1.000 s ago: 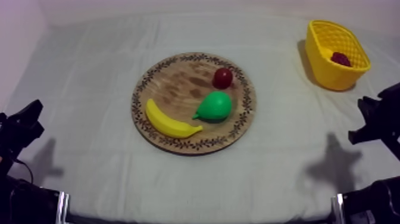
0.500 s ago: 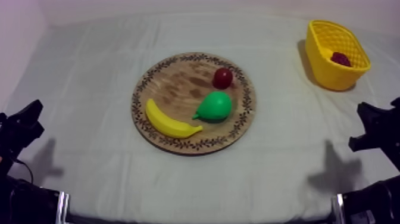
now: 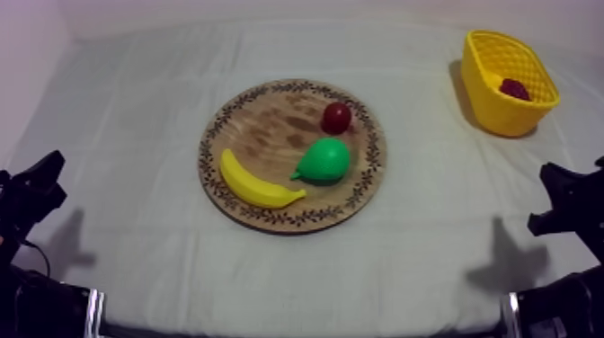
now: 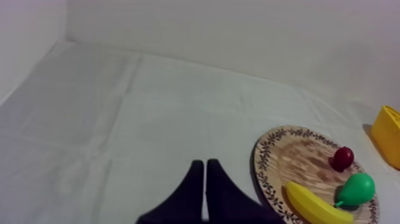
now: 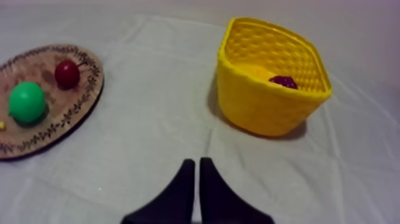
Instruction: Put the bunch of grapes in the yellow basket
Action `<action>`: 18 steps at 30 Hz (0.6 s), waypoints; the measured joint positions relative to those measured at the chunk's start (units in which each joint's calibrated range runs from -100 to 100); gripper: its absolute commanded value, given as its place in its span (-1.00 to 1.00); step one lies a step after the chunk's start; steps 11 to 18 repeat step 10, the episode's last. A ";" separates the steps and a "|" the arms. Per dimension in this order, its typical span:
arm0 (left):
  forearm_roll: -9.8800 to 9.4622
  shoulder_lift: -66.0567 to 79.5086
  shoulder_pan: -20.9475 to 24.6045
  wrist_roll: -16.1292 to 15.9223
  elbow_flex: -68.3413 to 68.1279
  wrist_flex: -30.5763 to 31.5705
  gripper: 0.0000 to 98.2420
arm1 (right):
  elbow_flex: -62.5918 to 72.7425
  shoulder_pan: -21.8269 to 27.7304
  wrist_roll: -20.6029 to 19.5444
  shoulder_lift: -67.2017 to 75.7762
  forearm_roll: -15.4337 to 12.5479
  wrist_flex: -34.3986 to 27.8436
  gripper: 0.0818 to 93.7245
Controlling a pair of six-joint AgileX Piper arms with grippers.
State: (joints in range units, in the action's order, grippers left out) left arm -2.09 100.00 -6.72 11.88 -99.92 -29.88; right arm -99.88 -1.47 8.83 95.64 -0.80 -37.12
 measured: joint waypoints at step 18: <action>0.00 0.00 0.00 0.00 0.00 0.00 -1.00 | 0.00 0.00 3.02 0.02 0.15 0.00 -0.99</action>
